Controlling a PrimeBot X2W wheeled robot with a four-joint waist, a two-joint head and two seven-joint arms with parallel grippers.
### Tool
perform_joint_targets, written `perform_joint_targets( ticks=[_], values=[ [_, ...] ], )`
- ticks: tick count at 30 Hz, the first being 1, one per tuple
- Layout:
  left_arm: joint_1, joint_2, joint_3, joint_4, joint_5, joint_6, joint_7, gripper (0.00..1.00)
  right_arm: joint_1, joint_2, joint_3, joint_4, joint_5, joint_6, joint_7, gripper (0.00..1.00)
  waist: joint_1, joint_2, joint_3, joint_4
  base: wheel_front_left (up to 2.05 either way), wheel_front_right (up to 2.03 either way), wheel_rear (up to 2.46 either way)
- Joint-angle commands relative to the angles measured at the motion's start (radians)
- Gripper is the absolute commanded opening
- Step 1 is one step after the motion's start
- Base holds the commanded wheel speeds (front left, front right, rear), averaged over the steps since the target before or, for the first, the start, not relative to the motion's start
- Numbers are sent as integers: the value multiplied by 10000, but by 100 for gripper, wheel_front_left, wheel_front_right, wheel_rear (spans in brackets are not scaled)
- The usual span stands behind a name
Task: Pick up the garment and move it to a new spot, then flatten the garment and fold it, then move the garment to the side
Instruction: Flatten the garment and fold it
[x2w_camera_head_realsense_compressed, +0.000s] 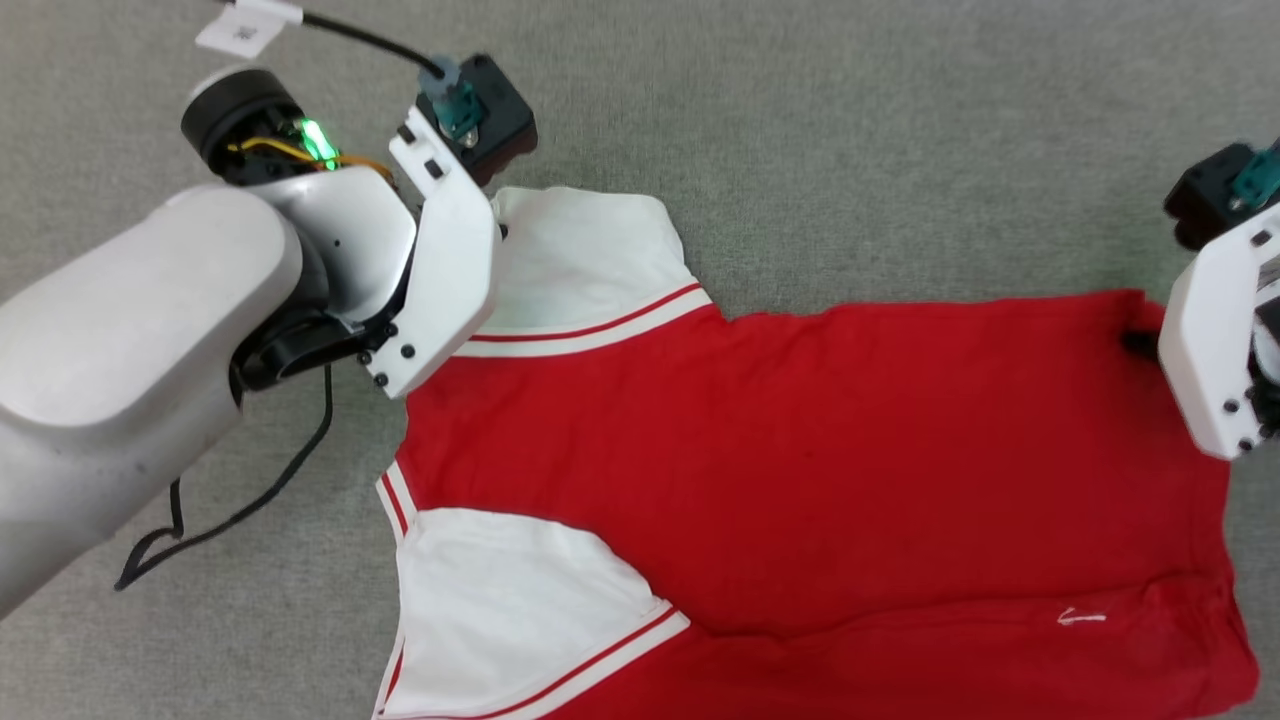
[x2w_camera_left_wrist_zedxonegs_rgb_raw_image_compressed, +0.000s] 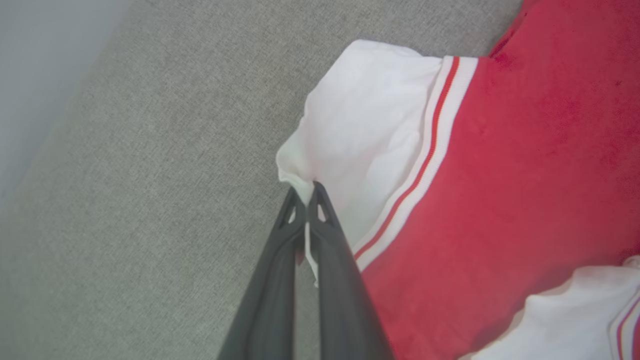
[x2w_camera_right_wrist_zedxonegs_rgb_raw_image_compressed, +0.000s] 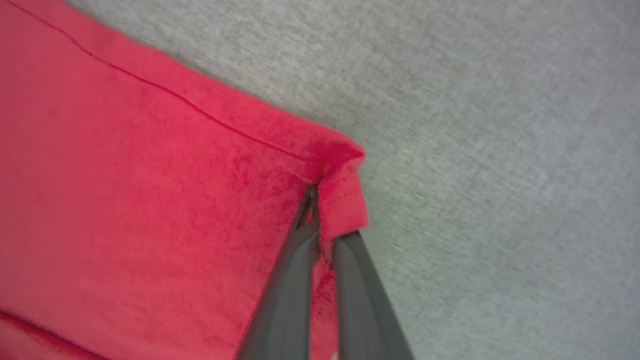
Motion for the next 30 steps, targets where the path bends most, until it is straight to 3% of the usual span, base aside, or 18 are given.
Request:
perform_joint_targets(
  ticks=[1,15,30],
  values=[
    [211,37,-65,54,-97,2,-148,0,309,10,268,-34,152,-3,-268,0,0,0,-569,-111,0,0,0],
    [1747,992,-254,-1031,-517,235,-780,0,1717,-1091,754,-885,884,-3,-2520,0,0,0,-2706,-82,0,0,0],
    [5033,2232,-445,-2869,-545,888,-167,0,4287,-1634,845,-988,1365,-3,-3528,0,0,0,-4020,203,0,0,0]
  ],
)
